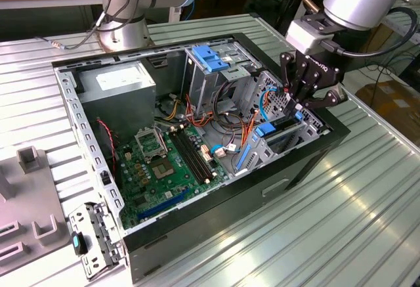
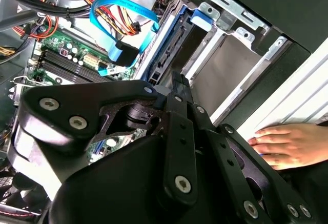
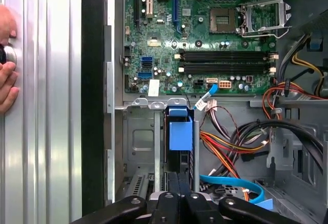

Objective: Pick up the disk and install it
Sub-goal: 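Insert the first disk wire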

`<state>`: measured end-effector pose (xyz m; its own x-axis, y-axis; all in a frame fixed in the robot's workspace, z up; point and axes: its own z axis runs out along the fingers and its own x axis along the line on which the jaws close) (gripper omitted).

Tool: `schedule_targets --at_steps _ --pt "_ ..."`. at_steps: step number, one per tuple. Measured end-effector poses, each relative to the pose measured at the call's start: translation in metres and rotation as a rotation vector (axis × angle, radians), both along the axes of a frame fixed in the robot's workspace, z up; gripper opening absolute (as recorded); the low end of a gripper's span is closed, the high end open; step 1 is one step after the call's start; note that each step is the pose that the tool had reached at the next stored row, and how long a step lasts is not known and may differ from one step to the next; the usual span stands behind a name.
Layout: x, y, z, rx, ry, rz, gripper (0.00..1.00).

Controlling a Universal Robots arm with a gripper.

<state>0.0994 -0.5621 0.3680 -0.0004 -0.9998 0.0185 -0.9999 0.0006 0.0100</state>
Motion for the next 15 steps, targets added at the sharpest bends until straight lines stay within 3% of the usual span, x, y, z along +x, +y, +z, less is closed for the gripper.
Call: schedule_targets --at_steps 8,15 --pt "0.002 0.0003 0.0002 -0.0007 0.0 0.002 0.11" --pt "0.0126 0.0002 -0.0001 -0.0005 0.0001 0.006 0.11"
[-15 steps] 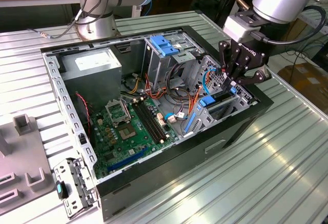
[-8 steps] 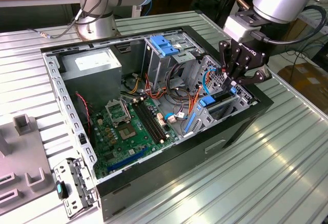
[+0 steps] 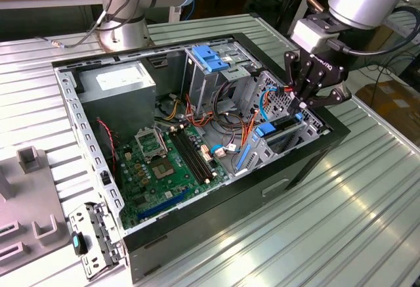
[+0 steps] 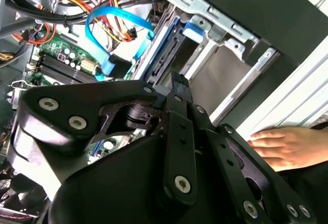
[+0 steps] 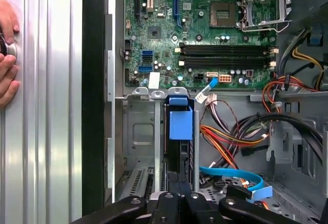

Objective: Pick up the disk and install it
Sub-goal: 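Insert the first disk wire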

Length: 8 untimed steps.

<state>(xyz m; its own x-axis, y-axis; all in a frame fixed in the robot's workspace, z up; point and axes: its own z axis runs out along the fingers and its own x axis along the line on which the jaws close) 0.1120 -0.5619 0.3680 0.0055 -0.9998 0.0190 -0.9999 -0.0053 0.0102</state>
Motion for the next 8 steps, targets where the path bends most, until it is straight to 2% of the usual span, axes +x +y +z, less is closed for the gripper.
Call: schedule_targets --at_steps 2,5,8 --pt "0.0078 0.0 0.0 0.0 0.0002 0.007 0.11" --pt "0.0122 0.0001 0.0 -0.0002 0.0002 0.018 0.11" --pt "0.0128 0.0 0.0 -0.0001 0.0002 0.072 0.11"
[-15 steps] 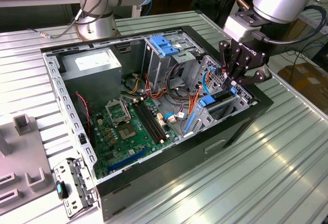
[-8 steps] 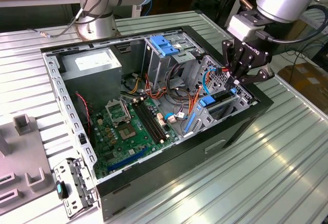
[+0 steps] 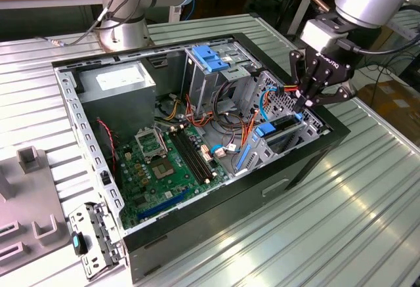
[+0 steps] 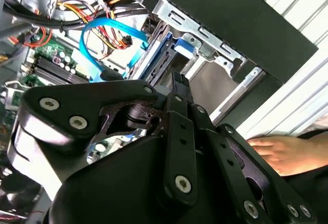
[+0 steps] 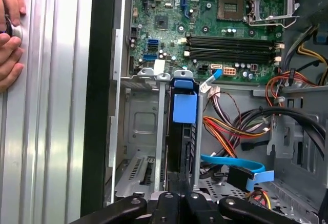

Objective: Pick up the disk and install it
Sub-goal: 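Insert the first disk wire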

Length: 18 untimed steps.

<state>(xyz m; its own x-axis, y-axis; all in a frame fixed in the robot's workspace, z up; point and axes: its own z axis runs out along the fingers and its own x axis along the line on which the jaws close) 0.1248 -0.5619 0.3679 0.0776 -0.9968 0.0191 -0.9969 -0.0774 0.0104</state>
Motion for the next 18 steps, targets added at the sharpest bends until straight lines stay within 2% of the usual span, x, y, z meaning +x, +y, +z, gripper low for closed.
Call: schedule_targets --at_steps 2,5,14,18 --pt "0.0 0.0 0.0 0.0 0.0 0.041 0.11" --pt "0.0002 0.0001 0.0 0.0 0.0 0.08 0.11" --pt "0.0008 0.0007 0.0028 0.0003 0.0002 0.095 0.11" --pt "0.0031 0.0034 0.003 -0.0002 0.0005 0.111 0.11"
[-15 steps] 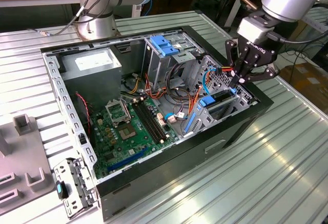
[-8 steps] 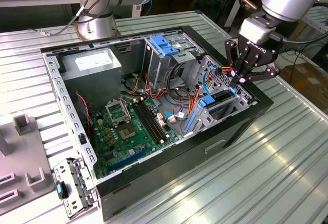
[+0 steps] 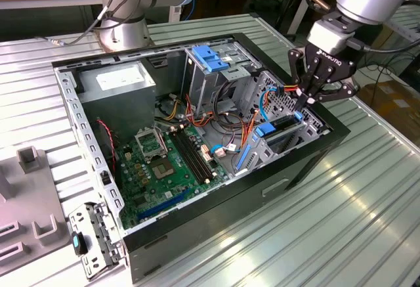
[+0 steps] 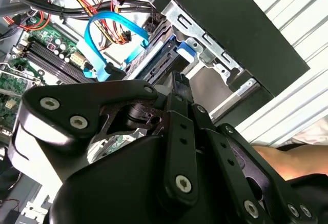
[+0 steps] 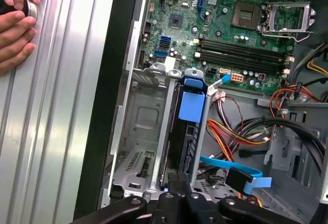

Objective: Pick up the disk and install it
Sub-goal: 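Insert the first disk wire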

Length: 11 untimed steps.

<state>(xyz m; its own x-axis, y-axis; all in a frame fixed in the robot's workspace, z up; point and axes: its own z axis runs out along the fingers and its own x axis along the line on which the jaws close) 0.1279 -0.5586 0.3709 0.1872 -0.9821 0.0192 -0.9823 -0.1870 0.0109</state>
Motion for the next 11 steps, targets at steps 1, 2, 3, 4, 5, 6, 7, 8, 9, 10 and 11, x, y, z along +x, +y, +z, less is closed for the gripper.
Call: schedule_targets --at_steps 1,2,3,4,5,6,7,8,9,10,11 --pt "0.0006 0.001 0.0 -0.0001 0.0 0.002 0.11" --pt "0.0014 0.0024 0.0 -0.0001 0.0 0.004 0.11" --pt "0.0021 0.0038 0.0 -0.0001 0.0 0.006 0.11" --pt "0.0028 0.0055 0.0 0.0 0.0 0.008 0.11" --pt "0.0034 0.0069 0.0 0.0001 0.0 0.01 0.11" --pt "0.004 0.0084 0.0 0.0 0.0 0.013 0.11" --pt "0.0048 0.0106 0.0 0.0 0.0 0.018 0.11" --pt "0.0064 0.0123 0.0 0.0 0.0 0.023 0.11" --pt "0.0079 0.0138 0.0 -0.0001 0.0 0.027 0.11" --pt "0.0091 0.0149 0.0 -0.0001 0.0 0.03 0.11" --pt "0.0107 0.0158 0.0 -0.0001 0.0 0.034 0.11"
